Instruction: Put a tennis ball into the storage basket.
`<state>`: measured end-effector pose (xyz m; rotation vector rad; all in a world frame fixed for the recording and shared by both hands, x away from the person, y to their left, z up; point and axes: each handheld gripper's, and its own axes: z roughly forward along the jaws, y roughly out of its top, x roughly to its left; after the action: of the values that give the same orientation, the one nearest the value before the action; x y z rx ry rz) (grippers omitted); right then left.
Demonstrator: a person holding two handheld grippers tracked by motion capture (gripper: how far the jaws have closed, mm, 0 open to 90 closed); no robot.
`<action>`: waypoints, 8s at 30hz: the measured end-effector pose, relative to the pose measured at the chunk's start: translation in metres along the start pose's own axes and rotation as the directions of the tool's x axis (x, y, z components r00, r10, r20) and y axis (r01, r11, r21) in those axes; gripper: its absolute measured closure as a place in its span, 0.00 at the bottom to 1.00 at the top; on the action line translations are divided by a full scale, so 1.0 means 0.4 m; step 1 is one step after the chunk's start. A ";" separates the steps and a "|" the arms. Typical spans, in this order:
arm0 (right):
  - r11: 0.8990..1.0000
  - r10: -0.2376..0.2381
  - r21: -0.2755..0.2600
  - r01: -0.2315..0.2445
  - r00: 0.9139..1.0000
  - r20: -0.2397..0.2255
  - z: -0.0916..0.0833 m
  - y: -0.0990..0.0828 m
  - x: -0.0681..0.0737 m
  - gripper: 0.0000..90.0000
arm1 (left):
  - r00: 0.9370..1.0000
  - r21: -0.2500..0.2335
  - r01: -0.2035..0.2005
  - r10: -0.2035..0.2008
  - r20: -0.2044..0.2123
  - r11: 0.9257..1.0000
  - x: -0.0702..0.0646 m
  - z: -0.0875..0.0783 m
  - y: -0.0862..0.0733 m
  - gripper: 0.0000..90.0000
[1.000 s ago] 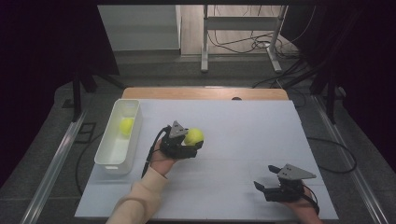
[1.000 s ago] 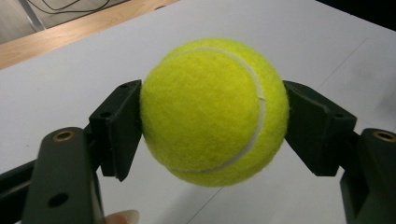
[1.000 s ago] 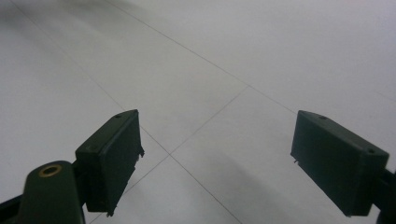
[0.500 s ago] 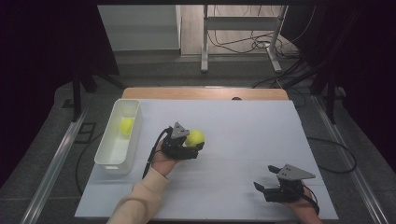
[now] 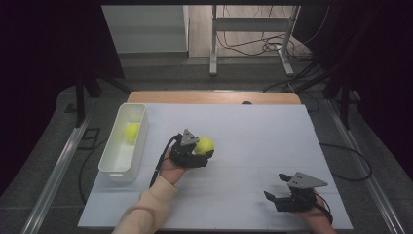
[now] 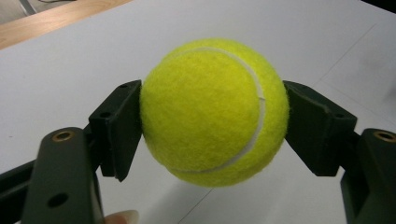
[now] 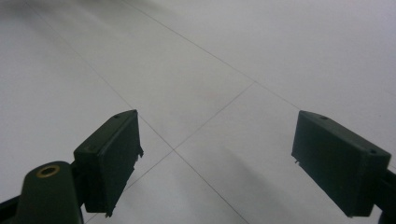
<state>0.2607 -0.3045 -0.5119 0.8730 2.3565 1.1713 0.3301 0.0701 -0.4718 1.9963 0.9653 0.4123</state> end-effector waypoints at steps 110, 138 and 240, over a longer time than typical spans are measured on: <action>1.000 0.000 -0.001 0.000 1.000 0.001 -0.001 0.000 -0.001 0.17 | 0.914 -0.200 0.218 -0.272 -0.302 0.955 0.264 -0.350 -0.114 0.29; 1.000 0.008 -0.010 -0.007 1.000 0.011 -0.003 0.002 -0.005 0.17 | 0.881 -0.205 0.255 -0.315 -0.354 0.945 0.310 -0.381 -0.155 0.29; 1.000 0.003 -0.023 -0.003 1.000 0.004 -0.010 -0.006 0.007 0.17 | 0.999 -0.143 0.022 -0.028 -0.038 0.989 0.025 -0.276 -0.235 0.16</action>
<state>0.2554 -0.3058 -0.5115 0.8709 2.3349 1.1939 0.2261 0.1706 -0.4851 1.8516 0.9579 0.4953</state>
